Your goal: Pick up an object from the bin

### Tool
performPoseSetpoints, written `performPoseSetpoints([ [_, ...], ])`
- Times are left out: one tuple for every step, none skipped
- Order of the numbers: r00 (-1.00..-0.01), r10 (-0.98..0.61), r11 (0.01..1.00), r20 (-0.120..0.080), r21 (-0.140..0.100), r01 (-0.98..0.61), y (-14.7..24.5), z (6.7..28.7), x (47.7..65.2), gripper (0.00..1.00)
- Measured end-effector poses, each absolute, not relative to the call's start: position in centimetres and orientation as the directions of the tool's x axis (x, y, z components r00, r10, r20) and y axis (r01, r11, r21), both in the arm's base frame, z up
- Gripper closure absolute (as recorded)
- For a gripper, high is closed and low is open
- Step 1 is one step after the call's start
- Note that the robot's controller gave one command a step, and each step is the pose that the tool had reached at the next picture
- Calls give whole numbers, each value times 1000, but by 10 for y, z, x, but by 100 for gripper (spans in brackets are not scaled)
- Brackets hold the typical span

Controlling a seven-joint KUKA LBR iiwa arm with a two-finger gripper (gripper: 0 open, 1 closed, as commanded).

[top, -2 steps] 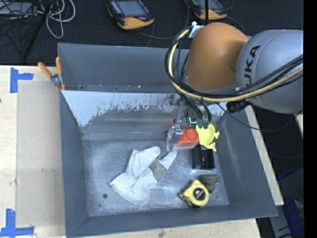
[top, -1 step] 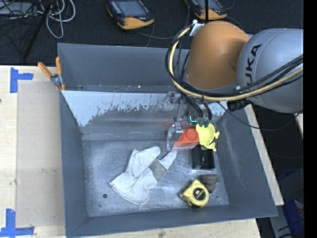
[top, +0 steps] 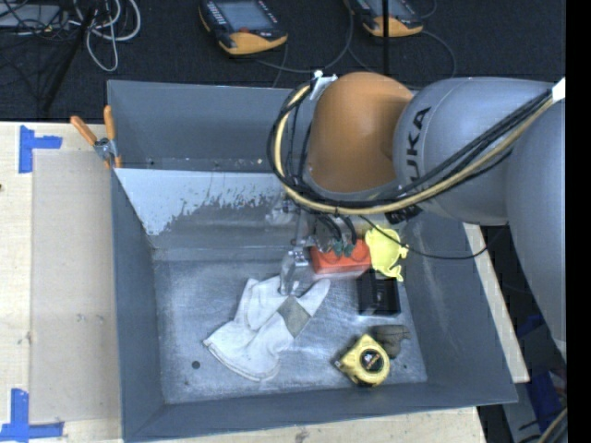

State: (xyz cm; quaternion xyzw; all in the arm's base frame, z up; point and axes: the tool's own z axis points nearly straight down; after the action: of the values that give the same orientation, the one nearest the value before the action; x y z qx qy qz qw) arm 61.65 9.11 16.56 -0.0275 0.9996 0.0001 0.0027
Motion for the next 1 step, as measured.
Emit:
performPoseSetpoints([
  [-987, -160, 987, 6, 1, -160, 108, 138, 607, 0],
])
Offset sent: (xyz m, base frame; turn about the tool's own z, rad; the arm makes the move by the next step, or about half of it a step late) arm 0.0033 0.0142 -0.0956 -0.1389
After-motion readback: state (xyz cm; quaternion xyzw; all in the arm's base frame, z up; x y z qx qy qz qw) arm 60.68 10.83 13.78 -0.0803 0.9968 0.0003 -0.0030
